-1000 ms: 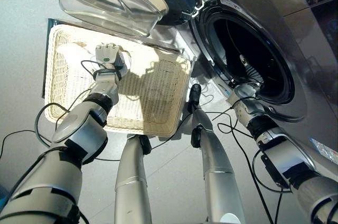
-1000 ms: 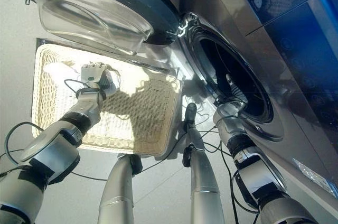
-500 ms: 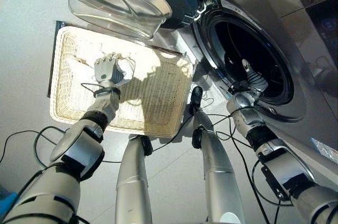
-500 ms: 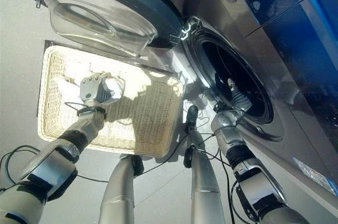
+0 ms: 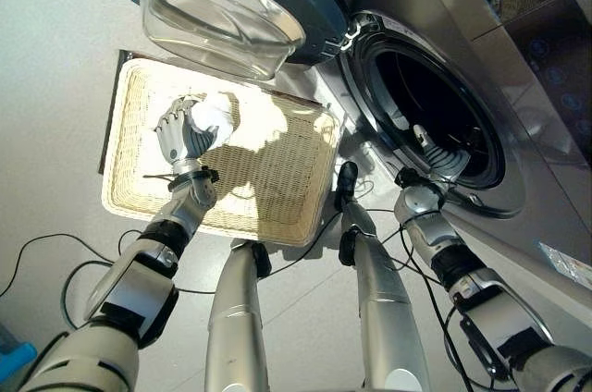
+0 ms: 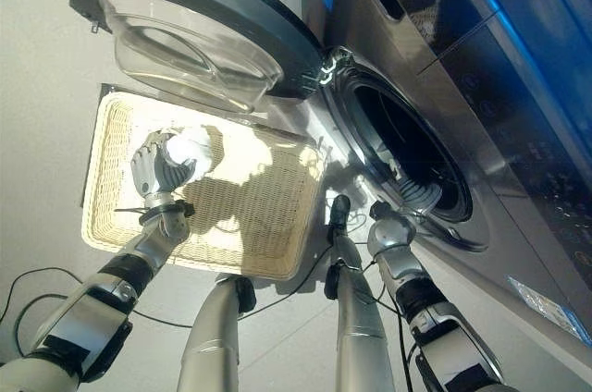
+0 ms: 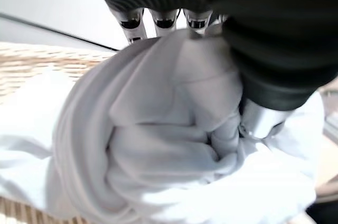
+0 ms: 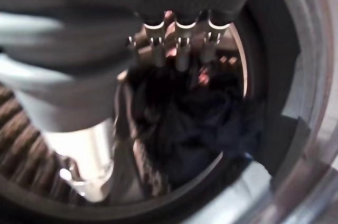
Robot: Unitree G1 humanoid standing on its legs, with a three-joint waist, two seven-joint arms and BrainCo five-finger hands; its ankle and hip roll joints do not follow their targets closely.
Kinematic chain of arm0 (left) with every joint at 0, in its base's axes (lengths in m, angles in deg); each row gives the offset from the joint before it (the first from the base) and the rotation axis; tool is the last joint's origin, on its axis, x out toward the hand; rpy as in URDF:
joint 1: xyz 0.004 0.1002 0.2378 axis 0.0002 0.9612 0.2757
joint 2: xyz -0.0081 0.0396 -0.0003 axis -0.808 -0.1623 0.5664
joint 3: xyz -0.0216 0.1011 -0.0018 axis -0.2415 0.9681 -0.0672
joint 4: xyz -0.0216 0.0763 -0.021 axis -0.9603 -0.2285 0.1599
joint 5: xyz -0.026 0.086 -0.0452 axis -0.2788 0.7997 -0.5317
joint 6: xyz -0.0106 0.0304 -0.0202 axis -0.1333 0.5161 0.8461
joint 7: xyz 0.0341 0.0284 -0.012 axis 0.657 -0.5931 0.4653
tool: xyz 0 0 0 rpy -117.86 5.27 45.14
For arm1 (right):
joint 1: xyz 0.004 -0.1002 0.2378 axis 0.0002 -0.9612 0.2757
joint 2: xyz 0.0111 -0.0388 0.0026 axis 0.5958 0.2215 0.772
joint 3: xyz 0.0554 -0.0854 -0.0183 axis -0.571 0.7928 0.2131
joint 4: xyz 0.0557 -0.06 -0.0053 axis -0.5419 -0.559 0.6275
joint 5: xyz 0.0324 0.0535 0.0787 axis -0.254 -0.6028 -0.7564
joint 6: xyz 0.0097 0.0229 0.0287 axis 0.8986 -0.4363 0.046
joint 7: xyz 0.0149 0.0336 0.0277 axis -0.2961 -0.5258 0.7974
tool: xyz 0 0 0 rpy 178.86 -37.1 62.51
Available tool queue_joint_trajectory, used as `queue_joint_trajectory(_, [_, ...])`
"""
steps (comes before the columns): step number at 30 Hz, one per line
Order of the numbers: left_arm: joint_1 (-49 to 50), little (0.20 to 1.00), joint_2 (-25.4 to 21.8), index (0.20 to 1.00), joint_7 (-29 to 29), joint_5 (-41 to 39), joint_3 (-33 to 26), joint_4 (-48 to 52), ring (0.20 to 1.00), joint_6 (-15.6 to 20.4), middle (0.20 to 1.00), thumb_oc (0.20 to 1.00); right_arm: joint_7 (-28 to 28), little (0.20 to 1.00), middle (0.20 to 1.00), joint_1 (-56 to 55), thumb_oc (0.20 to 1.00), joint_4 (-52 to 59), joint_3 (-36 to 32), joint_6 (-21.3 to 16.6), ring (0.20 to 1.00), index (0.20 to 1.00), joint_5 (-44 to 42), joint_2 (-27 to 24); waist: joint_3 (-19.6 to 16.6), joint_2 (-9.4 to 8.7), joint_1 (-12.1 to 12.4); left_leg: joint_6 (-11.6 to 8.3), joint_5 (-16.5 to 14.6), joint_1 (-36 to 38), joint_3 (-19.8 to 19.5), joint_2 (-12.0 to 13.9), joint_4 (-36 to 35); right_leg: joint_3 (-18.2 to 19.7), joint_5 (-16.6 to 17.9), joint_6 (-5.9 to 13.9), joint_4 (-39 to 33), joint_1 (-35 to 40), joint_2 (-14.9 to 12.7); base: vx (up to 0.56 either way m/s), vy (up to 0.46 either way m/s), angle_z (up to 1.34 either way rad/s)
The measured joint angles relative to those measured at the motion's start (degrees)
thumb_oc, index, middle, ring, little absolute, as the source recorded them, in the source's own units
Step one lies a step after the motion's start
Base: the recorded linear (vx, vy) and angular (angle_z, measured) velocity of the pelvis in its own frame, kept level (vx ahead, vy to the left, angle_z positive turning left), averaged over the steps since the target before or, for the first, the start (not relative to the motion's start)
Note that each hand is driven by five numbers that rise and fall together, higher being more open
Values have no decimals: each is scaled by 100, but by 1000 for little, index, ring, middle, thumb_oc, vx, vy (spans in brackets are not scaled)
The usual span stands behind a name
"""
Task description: Put the clothes into the washing machine.
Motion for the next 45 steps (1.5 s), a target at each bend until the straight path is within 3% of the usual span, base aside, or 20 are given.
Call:
queue_joint_trajectory(5, [531, 200, 285, 200, 767, -881, -225, 662, 200, 550, 200, 200, -1339, 1000, 1000, -111, 1000, 345, 351, 136, 1000, 1000, 582, -40, 23, -5, 67, 1, 1, 118, -21, -6, -19, -33, -16, -9, 3, 127, -15, 3, -33, 2])
queue_joint_trajectory(8, [802, 200, 414, 200, 1517, -1721, -240, 981, 200, 815, 200, 200, -2133, 1000, 1000, -284, 1000, 317, 517, 134, 1000, 1000, 816, -215, 27, -6, 137, 4, 6, 216, -57, -36, -67, -67, -49, 9, 6, 235, -41, 1, -41, 6])
queue_joint_trajectory(10, [871, 200, 459, 200, 1732, -1970, -314, 1089, 200, 846, 200, 200, -2334, 1000, 1000, -308, 1000, 313, 532, 135, 1000, 1000, 870, -264, 27, -6, 132, 7, 8, 227, -75, -48, -71, -85, -65, 24, 10, 255, -53, 1, -26, 9])
queue_joint_trajectory(13, [1086, 200, 610, 200, 2514, -2936, -435, 1311, 200, 920, 200, 200, -2976, 1000, 1000, -278, 1000, 86, 751, 164, 1000, 1000, 1094, -454, 29, -8, 167, 20, 18, 299, -142, -78, -81, -145, -99, 5, 86, 336, -97, -9, -50, 9])
queue_joint_trajectory(18, [1180, 200, 826, 200, 3450, -4229, -459, 1576, 200, 892, 200, 200, -3526, 1000, 1000, -14, 1000, -92, 1095, 293, 1000, 1000, 1408, -627, 29, -9, 308, -9, 60, 478, -170, -85, -185, -186, -161, 23, 90, 482, -99, -11, -42, 4])
queue_joint_trajectory(21, [1185, 200, 850, 200, 4219, -5329, -456, 1737, 200, 561, 200, 200, -4043, 1000, 1000, 366, 1000, -144, 1178, 429, 1000, 1000, 1475, -632, 31, -7, 308, -30, 136, 508, -246, -96, -272, -271, -188, 14, 102, 522, -108, -5, -31, 10])
queue_joint_trajectory(27, [1164, 200, 948, 200, 4786, -6260, -445, 1833, 200, -18, 200, 200, -4710, 1000, 1000, 642, 1000, -200, 1201, 751, 1000, 1000, 1376, -648, 38, 3, 413, -30, 204, 689, -302, -149, -389, -333, -217, -21, 136, 677, -161, -1, -34, 7])
queue_joint_trajectory(39, [1136, 200, 1082, 200, 5384, -7331, -394, 2300, 200, -1098, 200, 200, -5551, 1000, 1000, 743, 1000, -243, 1362, 1020, 1000, 1000, 630, -480, 51, 26, 448, -9, 220, 710, -350, -203, -395, -373, -261, 16, 192, 716, -225, 4, -9, 3])
queue_joint_trajectory(45, [1056, 200, 1196, 200, 5536, -7335, -165, 2435, 200, -1222, 200, 200, -5960, 1000, 1000, 841, 1000, -354, 1370, 1112, 1000, 1000, 143, -310, 71, 62, 444, 7, 231, 733, -365, -247, -390, -375, -280, 9, 273, 716, -278, 6, -1, 1])
